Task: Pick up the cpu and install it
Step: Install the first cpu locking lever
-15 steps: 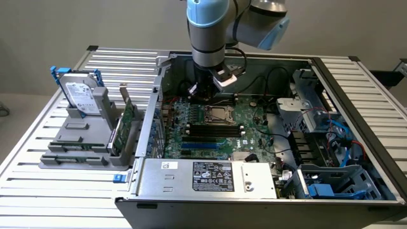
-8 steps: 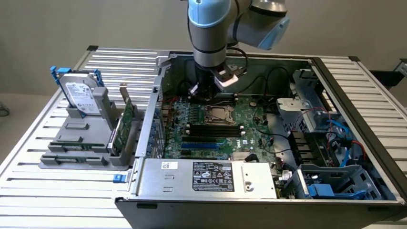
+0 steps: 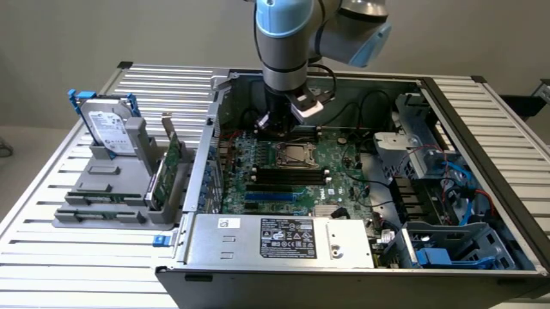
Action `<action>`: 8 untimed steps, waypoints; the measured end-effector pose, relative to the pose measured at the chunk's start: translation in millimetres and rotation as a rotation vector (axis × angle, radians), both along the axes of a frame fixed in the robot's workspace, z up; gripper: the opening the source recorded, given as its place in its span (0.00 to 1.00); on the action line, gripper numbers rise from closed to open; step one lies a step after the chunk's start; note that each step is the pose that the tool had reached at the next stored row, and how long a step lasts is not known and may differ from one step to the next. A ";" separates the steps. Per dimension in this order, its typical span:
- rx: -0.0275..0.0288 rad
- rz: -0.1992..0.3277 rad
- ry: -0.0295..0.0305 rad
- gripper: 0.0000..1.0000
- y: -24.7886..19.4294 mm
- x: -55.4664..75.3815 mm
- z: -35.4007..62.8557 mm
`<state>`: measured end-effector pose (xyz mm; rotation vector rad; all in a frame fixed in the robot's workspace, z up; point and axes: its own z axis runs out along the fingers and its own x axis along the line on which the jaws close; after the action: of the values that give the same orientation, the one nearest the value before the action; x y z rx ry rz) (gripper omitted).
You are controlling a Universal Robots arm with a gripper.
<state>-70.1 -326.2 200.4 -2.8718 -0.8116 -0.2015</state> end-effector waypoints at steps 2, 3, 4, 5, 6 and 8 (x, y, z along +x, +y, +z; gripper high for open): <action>-0.0005 0.000 0.0000 0.11 0.1 0.3 -0.2; -0.0009 0.000 -0.0001 0.11 0.2 0.5 -0.4; -0.0013 0.000 -0.0002 0.11 0.3 0.6 -0.5; -0.0018 0.000 -0.0003 0.11 0.3 0.8 -0.7; -0.0023 0.000 -0.0002 0.11 0.5 0.9 -0.8; -0.0033 0.000 -0.0001 0.11 0.8 1.1 -0.7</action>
<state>-68.9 -325.4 199.6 -2.8747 -0.8129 -0.2005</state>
